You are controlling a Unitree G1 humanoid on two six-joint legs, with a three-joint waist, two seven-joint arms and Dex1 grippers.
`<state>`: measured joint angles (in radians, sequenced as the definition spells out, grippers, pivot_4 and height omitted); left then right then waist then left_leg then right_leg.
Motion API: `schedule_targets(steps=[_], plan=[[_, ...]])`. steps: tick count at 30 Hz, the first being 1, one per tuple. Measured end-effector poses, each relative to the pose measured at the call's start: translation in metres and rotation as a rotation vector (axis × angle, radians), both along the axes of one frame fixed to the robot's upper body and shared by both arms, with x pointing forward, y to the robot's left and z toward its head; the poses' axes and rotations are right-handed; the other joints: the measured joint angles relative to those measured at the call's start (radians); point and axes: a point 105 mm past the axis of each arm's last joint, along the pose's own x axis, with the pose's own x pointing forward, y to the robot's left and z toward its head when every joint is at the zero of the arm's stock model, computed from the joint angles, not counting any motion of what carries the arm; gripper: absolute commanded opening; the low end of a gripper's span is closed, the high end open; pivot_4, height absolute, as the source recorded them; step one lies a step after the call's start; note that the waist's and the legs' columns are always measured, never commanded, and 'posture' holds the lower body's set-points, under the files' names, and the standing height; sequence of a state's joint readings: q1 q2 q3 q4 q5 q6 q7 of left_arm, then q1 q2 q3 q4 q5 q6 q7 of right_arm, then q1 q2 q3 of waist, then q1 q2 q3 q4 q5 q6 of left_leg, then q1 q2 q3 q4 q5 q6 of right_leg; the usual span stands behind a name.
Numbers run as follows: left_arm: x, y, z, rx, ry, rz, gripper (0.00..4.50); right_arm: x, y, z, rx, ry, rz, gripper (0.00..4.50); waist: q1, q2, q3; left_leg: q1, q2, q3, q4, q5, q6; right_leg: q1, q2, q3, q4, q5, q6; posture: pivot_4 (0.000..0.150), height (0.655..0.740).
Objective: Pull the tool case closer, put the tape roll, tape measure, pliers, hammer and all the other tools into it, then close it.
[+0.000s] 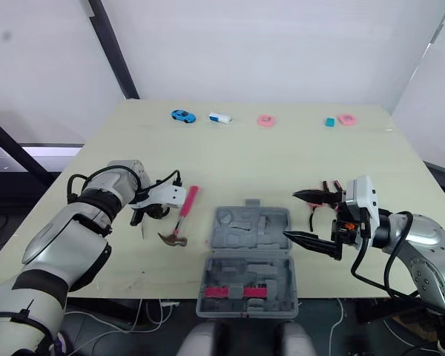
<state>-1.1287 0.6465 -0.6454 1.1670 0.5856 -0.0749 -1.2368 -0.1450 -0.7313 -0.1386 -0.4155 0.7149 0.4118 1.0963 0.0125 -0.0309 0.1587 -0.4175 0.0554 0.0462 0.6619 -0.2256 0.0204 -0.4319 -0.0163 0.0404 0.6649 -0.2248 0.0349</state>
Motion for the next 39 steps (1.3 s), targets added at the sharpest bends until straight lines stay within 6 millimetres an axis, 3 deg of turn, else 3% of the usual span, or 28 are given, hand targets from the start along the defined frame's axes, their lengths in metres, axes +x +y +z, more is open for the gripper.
schedule_targets(steps=[5, 8, 14, 26, 34, 39], plan=[[-0.007, -0.008, 0.024, -0.17, 0.047, 0.034, 0.01, -0.003, -0.008, -0.001, -0.016, 0.005, -0.019, 4.5, -0.001, -0.001, 0.001, -0.005, 0.0, 0.0, 0.003, 0.0, 0.0, -0.001, -0.001, -0.001, -0.002, 0.004, 0.0, 0.15, 0.74], [-0.017, -0.033, 0.051, -0.417, 0.083, 0.053, 0.01, -0.011, -0.015, -0.004, -0.027, 0.016, -0.04, 4.5, -0.001, -0.001, 0.001, -0.011, 0.0, -0.002, 0.006, -0.001, 0.0, -0.004, -0.001, -0.003, -0.003, 0.004, 0.0, 0.15, 0.74], [-0.031, -0.07, 0.071, -0.606, 0.123, 0.056, 0.01, -0.018, -0.027, -0.004, -0.034, 0.01, -0.115, 4.5, -0.001, -0.001, 0.001, -0.011, 0.0, -0.004, 0.007, -0.001, 0.0, -0.005, 0.0, -0.003, -0.001, 0.002, 0.004, 0.15, 0.74], [-0.035, -0.136, 0.038, -0.631, 0.283, 0.031, 0.01, -0.037, -0.036, -0.018, -0.057, 0.031, -0.238, 4.5, -0.003, -0.001, 0.001, -0.012, -0.002, -0.008, 0.008, -0.001, 0.0, -0.003, 0.001, -0.003, -0.002, 0.002, 0.004, 0.15, 0.74], [-0.023, -0.149, 0.026, -0.615, 0.312, 0.073, 0.01, -0.041, -0.03, -0.016, -0.041, 0.002, -0.288, 4.5, -0.001, -0.001, 0.001, -0.013, -0.002, -0.009, 0.008, -0.001, 0.001, -0.003, 0.001, -0.002, -0.002, 0.001, 0.004, 0.15, 0.74], [-0.018, -0.146, 0.022, -0.584, 0.318, 0.086, 0.01, -0.043, -0.03, -0.018, -0.041, -0.001, -0.313, 4.5, -0.002, -0.001, 0.001, -0.013, -0.003, -0.009, 0.008, -0.001, 0.001, -0.003, 0.001, -0.002, -0.002, 0.001, 0.004, 0.15, 0.74]])
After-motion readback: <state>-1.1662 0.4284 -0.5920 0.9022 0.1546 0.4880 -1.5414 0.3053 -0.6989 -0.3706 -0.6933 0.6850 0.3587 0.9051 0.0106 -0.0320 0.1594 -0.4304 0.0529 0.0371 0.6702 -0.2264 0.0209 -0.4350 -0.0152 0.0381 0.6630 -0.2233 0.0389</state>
